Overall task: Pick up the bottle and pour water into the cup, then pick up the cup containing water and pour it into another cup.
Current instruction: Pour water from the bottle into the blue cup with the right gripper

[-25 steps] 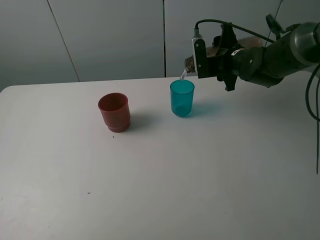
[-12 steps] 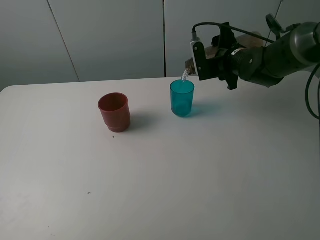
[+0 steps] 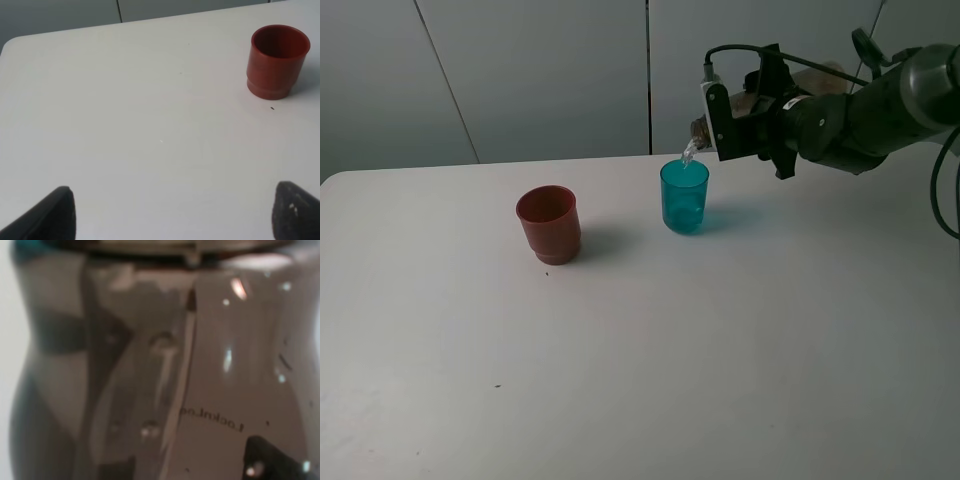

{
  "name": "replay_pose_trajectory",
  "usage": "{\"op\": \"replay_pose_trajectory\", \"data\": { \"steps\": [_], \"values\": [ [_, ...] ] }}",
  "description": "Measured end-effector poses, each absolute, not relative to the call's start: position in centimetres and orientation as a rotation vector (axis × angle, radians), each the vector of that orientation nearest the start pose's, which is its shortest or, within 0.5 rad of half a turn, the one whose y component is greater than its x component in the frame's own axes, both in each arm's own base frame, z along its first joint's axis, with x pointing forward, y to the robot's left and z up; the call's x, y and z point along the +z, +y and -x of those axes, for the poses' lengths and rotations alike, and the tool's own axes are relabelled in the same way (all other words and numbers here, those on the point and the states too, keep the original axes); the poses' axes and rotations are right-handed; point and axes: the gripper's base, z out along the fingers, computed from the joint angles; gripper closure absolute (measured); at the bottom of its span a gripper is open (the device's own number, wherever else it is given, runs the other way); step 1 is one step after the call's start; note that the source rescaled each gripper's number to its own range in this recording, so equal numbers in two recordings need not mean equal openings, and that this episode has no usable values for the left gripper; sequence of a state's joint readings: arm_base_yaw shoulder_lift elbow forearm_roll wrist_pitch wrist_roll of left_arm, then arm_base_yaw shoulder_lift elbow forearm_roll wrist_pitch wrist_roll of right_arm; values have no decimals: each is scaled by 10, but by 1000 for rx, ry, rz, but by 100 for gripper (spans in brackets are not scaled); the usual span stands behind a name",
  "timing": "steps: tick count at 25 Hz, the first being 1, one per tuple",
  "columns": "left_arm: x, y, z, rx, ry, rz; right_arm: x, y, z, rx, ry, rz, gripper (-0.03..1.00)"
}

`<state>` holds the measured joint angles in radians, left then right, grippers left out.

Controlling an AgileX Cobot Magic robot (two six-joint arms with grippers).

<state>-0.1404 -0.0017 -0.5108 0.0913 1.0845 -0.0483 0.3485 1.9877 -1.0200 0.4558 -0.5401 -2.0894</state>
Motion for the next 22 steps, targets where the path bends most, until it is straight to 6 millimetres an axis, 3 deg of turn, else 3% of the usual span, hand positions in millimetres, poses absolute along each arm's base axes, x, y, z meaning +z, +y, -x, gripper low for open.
{"op": "replay_pose_trajectory", "data": {
  "steps": [22],
  "values": [
    [279, 8, 7, -8, 2050, -88, 157, 116, -394, -1123, 1184, 1709, 97]
  ]
}}
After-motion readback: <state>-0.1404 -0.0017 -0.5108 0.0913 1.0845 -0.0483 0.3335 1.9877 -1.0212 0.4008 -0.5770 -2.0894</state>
